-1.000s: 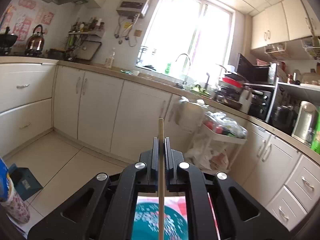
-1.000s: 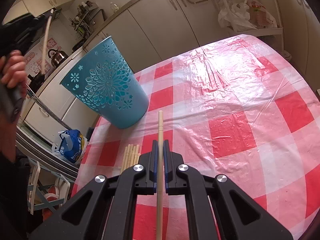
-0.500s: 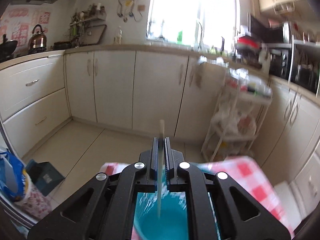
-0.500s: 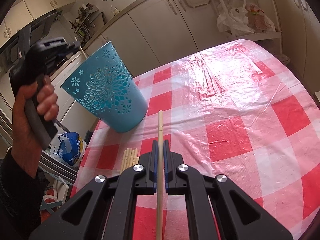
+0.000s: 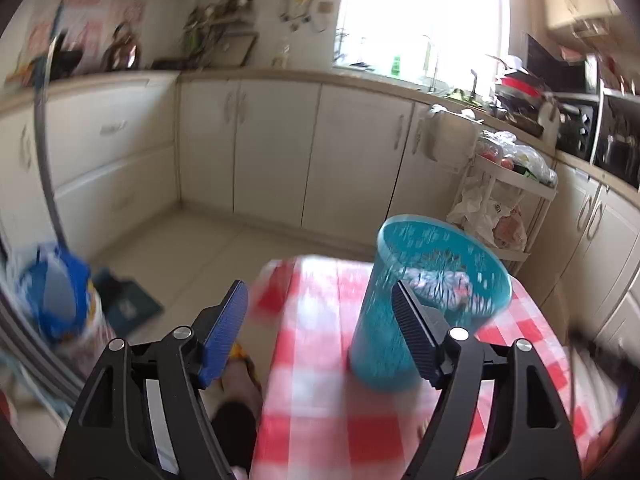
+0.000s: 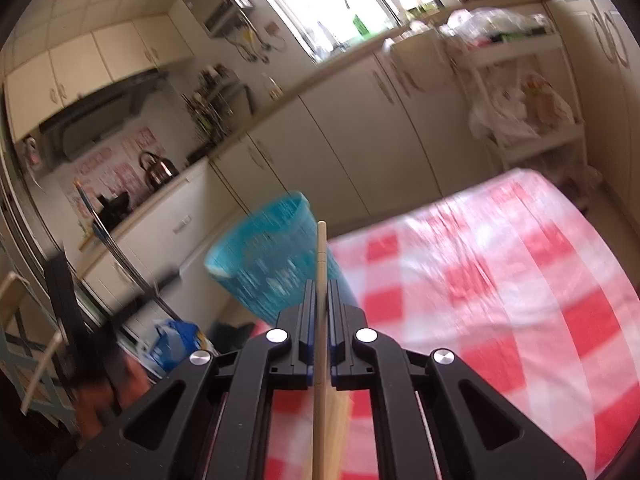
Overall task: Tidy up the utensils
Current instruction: 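Lift the chopstick with the right gripper over the teal bin, then open the right gripper to drop the chopstick into the bin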
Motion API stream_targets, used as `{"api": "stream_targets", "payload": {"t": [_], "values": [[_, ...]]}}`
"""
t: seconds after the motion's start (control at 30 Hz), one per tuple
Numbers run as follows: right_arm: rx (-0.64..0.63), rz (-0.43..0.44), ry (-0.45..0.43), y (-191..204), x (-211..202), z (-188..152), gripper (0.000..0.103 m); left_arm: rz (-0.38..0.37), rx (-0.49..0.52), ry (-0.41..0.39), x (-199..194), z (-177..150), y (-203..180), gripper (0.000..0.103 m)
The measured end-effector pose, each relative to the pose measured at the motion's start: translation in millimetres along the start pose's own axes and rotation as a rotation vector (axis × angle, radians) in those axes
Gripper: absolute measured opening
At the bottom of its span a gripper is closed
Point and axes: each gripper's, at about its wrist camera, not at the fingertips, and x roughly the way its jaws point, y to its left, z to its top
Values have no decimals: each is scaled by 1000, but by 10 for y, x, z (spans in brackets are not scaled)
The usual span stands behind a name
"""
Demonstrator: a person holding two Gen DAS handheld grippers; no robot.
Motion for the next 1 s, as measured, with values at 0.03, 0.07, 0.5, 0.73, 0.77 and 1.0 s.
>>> {"api": "stream_targets", "payload": {"t": [0.03,0.07,0.5,0.73,0.77,1.0], "values": [[-10,18,-28,133,48,135,6,-5,-24,17,-49,-73,86,71],[-17,33,-50,229,85,235,6,-5,-42,27,-76,-115,143,71],[-108,-122,-209,884,1309,1151,6,-65,-148,110,-247,-654,566,71],[-189,-193,-113,879,1505,932,7,-72,-187,121,-213,-690,704,71],[-205,-197,-93,892,1538,912,7,-70,-192,125,-209,-698,715,71],[-242,-152,-49,927,1384,756,23,-67,-187,127,-297,-705,686,71]]}}
